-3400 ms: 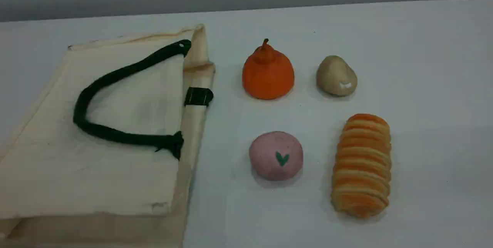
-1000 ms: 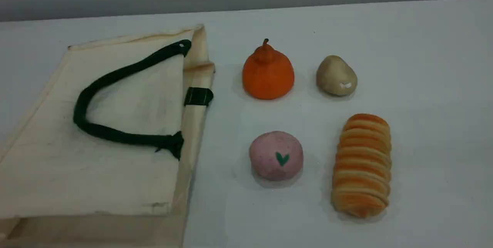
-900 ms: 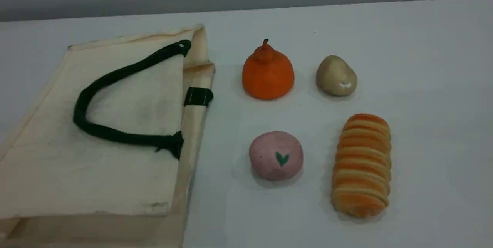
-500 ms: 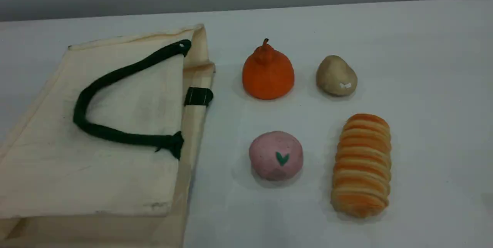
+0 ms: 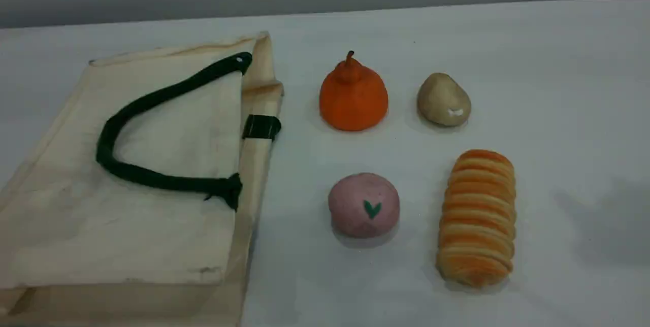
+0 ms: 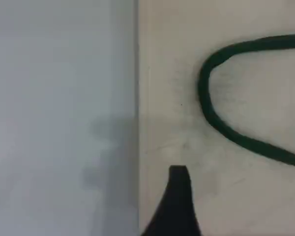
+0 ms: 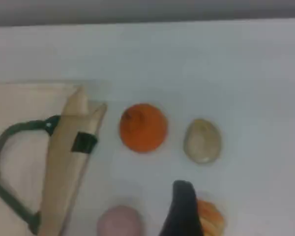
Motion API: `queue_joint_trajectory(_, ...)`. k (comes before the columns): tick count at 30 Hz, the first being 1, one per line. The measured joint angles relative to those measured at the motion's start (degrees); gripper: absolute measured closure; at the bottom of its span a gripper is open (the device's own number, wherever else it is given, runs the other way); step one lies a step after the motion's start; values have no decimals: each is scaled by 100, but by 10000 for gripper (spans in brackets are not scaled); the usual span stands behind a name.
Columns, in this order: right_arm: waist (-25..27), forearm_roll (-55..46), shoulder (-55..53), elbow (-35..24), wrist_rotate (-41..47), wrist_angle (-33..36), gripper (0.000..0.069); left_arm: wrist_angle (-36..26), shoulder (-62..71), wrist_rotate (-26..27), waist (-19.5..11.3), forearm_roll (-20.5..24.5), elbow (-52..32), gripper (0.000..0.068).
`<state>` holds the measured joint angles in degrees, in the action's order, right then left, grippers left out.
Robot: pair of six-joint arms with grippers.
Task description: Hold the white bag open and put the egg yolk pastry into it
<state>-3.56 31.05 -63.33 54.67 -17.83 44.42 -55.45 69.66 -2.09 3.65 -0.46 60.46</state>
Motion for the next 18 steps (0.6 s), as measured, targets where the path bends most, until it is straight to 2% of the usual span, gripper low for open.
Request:
queue_joint_trajectory(9,0,488,-743,5,-530,-309,177,129,987,-161,0,0,452,104)
queue_joint_trajectory(13,0,488,-833,5,-565,-267,177,149,1495,-161,10,-143,714,104)
queue_joint_trajectory(18,0,514,-833,5,-584,-275,177,155,2041,-168,336,-128,1028,104)
